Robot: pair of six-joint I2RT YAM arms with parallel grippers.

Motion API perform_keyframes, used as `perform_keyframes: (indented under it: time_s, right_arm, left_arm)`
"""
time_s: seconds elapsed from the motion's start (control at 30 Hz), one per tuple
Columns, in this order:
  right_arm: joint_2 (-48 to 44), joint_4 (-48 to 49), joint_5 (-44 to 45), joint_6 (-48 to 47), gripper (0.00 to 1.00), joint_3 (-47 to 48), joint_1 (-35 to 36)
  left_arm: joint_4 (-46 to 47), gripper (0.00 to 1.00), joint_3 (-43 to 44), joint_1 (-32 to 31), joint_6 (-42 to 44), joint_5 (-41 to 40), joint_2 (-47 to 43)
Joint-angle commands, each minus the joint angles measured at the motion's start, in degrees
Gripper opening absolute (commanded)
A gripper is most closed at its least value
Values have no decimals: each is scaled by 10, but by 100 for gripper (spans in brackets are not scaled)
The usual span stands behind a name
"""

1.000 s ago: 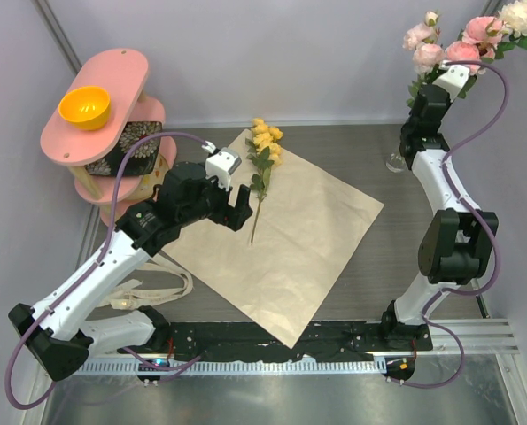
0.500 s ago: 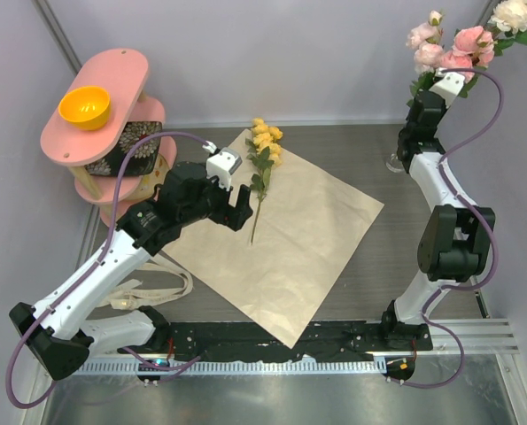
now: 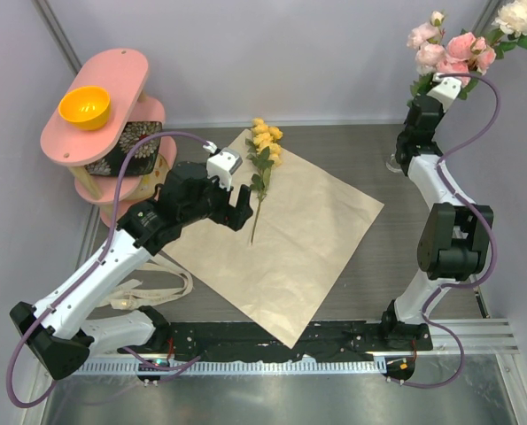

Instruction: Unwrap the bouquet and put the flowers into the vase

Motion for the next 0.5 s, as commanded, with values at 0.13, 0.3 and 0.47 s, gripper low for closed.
perform_keyframes:
  time_s: [0.13,0.3,0.47]
  right_arm:
    - [-26,-66,4,1,31,-19,6]
    - [-46,-99,10,20,52,-15,9]
    - [-82,-162,13,70,68,-13,13]
  left_arm:
    - [11,87,4,2,-4,8,2]
    - [10,87,5,2,-5,9,1]
    - [9,87,6,2,-6,8,-2]
